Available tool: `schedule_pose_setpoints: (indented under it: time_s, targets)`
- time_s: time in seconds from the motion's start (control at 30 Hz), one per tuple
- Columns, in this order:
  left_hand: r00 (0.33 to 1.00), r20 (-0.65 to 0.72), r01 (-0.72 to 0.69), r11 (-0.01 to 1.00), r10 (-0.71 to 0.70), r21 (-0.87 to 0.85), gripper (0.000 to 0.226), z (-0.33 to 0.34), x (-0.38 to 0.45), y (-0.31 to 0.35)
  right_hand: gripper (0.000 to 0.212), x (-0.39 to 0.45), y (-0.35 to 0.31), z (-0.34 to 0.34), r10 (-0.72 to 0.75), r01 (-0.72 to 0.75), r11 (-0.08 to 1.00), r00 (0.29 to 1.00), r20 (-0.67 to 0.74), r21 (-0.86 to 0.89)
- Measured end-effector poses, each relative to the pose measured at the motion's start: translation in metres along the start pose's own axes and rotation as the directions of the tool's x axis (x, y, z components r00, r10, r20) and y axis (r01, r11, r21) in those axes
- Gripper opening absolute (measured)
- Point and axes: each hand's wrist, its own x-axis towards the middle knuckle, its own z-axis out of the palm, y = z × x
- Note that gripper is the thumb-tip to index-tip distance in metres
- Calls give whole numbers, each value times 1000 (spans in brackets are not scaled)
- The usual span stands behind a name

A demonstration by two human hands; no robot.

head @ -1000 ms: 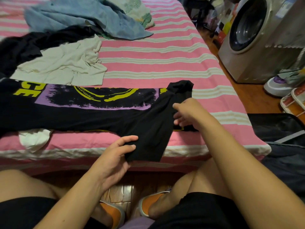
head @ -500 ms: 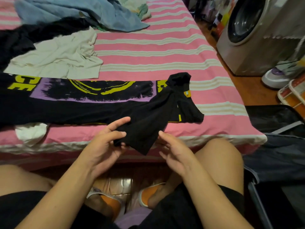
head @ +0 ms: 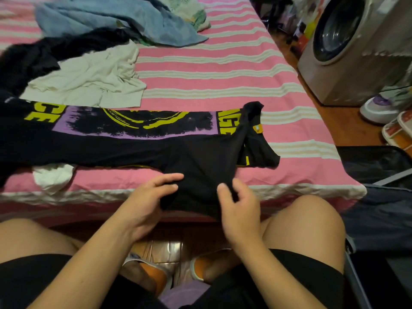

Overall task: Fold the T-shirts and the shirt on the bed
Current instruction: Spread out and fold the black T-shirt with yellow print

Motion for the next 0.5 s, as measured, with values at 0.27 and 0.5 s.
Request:
schedule_pose_setpoints:
  time_s: [0.27, 0.5]
  targets:
    - [993, -77, 99, 992, -93, 80, 36, -23, 7, -6, 25, 37, 5, -24, 165, -167, 963, 986, -27, -210]
    - [995, -34, 99, 979, -94, 176, 38, -17, 5, -11, 51, 185, -6, -36, 144, -124, 853, 990, 0, -507]
